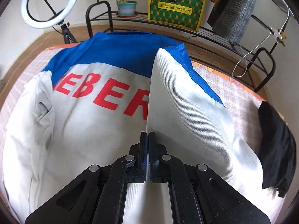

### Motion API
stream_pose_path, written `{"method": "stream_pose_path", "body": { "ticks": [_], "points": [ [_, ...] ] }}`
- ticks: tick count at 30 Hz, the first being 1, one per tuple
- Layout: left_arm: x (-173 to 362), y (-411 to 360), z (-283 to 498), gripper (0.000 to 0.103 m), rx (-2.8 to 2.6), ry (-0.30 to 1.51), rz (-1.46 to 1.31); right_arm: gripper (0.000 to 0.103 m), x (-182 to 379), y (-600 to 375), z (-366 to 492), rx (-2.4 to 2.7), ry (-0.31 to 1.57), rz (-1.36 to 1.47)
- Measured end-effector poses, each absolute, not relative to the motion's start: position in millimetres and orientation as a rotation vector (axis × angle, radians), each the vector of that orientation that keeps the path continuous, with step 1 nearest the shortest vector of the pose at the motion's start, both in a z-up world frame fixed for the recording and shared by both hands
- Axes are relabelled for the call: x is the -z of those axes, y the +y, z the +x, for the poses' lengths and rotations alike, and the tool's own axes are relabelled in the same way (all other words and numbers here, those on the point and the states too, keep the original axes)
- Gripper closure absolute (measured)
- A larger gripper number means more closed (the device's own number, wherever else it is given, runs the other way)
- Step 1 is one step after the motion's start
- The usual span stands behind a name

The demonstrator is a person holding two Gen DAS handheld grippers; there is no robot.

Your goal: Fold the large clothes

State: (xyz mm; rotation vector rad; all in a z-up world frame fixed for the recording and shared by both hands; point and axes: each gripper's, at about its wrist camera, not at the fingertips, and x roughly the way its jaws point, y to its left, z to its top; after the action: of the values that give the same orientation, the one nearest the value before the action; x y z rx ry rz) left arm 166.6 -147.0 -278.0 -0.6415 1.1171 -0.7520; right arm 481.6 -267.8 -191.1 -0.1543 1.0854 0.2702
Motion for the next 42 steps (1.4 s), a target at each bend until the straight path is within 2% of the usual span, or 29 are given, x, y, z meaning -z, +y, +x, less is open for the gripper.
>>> {"method": "stream_pose_path", "body": {
  "ticks": [1,2,6,7,9,12,16,24,25,26,27,31,36,39,42],
  "points": [
    [277,-147,168,0.099,0.756,1.116,-0.637,0.086,186,-274,479,-0.298,1.085,-0.123],
    [275,-147,167,0.099,0.758,1.115,-0.633,0.083,178,-282,474,-0.315,1.072,-0.095],
    [272,-140,179,0.099,0.755,1.121,-0.637,0.079,139,-325,445,-0.382,0.976,0.009],
    [271,-136,178,0.099,0.750,1.123,-0.636,0.071,130,-343,437,-0.375,0.951,0.043],
    [269,-131,176,0.099,0.742,1.129,-0.640,0.064,119,-379,423,-0.316,0.919,0.100],
    [266,-131,179,0.099,0.728,1.131,-0.618,0.064,119,-430,408,-0.224,0.913,0.172],
    [260,-141,185,0.099,0.721,1.128,-0.586,0.064,149,-480,402,-0.181,0.998,0.321],
    [239,-151,187,0.099,0.712,1.133,-0.527,0.064,194,-481,416,-0.276,1.096,0.459],
    [239,-152,189,0.099,0.707,1.138,-0.532,0.067,197,-477,417,-0.286,1.099,0.465],
    [238,-153,189,0.099,0.706,1.144,-0.548,0.079,199,-470,416,-0.294,1.092,0.458],
    [242,-151,182,0.099,0.709,1.147,-0.568,0.100,198,-463,418,-0.292,1.089,0.431],
    [243,-162,181,0.099,0.725,1.144,-0.585,0.101,179,-444,421,-0.223,1.027,0.264],
    [253,-177,184,0.099,0.714,1.165,-0.552,0.100,167,-453,423,-0.157,1.021,0.247],
    [249,-180,187,0.099,0.721,1.164,-0.552,0.091,155,-466,404,-0.174,1.011,0.297],
    [248,-178,189,0.099,0.730,1.154,-0.549,0.091,140,-477,379,-0.177,0.996,0.287]
  ]
}}
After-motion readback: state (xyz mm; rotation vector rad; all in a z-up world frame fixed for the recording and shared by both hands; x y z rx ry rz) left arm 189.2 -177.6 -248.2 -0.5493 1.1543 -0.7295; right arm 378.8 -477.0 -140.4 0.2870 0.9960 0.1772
